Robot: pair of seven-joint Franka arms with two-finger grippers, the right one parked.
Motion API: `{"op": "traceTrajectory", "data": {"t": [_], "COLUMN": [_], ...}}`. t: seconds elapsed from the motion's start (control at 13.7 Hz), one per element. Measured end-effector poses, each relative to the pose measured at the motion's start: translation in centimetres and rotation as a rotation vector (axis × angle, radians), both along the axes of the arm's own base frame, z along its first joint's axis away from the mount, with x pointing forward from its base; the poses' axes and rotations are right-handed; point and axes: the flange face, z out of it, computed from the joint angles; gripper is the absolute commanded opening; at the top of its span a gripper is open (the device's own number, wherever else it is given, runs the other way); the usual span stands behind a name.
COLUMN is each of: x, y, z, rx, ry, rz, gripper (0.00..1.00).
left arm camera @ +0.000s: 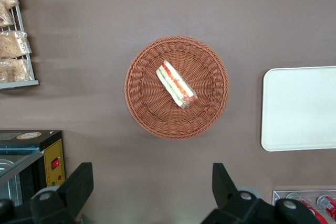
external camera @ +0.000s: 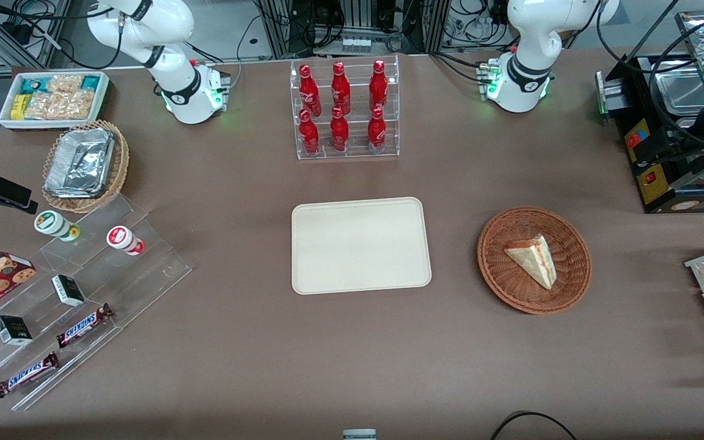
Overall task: Place sandwich from basket to tray
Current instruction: 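Move the left gripper over the wicker basket toward the sandwich, then lower the left gripper and close it on the wrapped sandwich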
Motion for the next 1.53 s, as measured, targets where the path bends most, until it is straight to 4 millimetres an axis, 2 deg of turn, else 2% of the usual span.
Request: {"op": "traceTrajectory", "data": {"t": [0.22,0.36,0.51,0.66,0.8,0.95,1.24,1.39,1.53], "x": [0.2,0.7,1.6,2.1,1.8,1.2,-0.8,-1.2,-1.2], "y": [-0.4,-0.5,-0.5,-0.5,-0.5,-1.2,-4.3,-5.2,-5.3], "z": [-0.5,-1.7,-5.3,-10.9,-16.0,-19.9,-26.1,-28.2,-30.7], "rx": [0.000,0.001,0.001,0.001,-0.001,-0.012,-0.043,-0.044,-0.042], "ry": [0.005,0.006,0.000,-0.012,-0.034,-0.080,-0.117,-0.101,-0.085], "rz": [-0.010,-0.011,-0.010,0.015,0.104,0.243,0.518,0.563,0.580], "gripper": [1.00,1.00,1.00,1.00,1.00,1.00,1.00,1.00,1.00]}}
